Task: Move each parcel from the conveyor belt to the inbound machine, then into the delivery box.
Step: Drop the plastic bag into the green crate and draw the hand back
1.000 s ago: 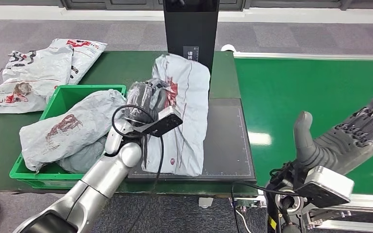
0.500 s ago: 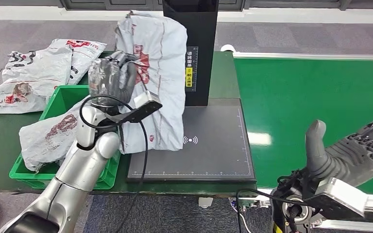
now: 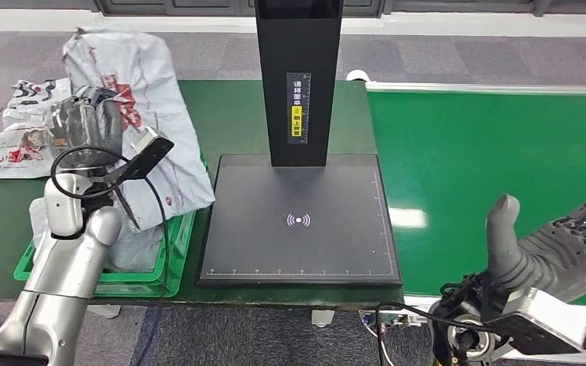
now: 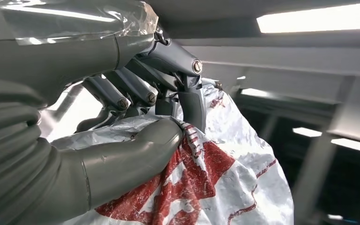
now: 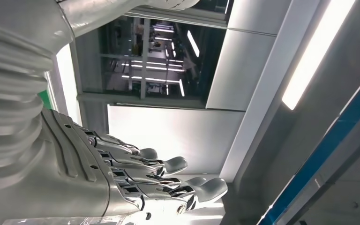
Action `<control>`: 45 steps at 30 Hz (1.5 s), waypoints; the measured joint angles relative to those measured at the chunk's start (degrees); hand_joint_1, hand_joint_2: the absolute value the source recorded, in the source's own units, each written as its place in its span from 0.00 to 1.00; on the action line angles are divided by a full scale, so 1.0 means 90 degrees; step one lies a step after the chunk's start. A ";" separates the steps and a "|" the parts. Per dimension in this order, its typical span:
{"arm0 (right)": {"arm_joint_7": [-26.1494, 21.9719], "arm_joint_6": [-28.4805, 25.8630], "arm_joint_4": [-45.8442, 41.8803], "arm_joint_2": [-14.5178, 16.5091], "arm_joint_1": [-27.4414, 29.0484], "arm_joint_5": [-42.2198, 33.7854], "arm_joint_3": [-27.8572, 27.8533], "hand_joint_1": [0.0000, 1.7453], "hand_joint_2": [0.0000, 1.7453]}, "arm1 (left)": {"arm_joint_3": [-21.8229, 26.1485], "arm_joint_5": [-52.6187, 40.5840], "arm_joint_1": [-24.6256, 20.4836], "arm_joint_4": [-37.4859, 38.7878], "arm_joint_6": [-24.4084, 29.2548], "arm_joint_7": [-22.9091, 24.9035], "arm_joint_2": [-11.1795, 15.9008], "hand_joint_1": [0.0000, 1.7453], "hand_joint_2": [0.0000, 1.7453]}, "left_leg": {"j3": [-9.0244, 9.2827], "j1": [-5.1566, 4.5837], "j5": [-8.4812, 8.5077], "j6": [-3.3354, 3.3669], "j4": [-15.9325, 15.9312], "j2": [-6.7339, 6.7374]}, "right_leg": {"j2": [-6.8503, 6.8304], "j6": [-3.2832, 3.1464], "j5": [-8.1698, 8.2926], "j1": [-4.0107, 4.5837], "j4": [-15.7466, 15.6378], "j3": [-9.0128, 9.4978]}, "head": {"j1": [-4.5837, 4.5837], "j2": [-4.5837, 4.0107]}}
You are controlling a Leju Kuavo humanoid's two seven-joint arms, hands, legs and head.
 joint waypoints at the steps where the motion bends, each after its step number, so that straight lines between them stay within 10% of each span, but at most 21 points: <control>1: -0.0012 0.0000 -0.0001 -0.0002 0.0016 -0.0006 0.0000 0.00 1.00 | 0.0117 -0.0022 0.0074 0.0022 0.0013 0.0010 0.0068 1.00 1.00 | 0.0000 0.0000 0.0000 0.0000 0.0000 -0.0001 | -0.0001 0.0000 0.0000 0.0001 0.0000 0.0000 | 0.0000 0.0000; 20: 0.0194 0.0001 -0.0034 -0.0040 0.0045 0.0107 0.0000 0.00 1.00 | 0.1098 -0.0640 0.1150 0.0082 -0.0375 0.0276 0.0224 1.00 1.00 | -0.0002 -0.0001 0.0000 0.0001 0.0000 -0.0009 | -0.0008 0.0000 0.0000 -0.0003 0.0000 0.0002 | -0.0001 -0.0001; 24: 0.0196 0.0001 -0.0049 -0.0040 0.0045 0.0111 0.0000 0.00 1.00 | 0.1115 -0.0667 0.1210 0.0080 -0.0432 0.0277 0.0211 0.00 1.00 | -0.0001 -0.0001 0.0000 0.0001 0.0000 -0.0008 | -0.0007 -0.0001 -0.0001 -0.0002 0.0000 0.0001 | -0.0001 -0.0001; 45: 0.0248 0.0002 -0.0065 -0.0042 0.0022 0.0148 0.0000 0.00 1.00 | 0.1181 -0.1655 0.1239 0.0084 -0.0665 0.0483 -0.0057 0.00 1.00 | -0.0001 -0.0001 0.0000 0.0000 0.0001 -0.0006 | -0.0006 -0.0001 0.0000 -0.0003 -0.0001 -0.0002 | -0.0001 0.0000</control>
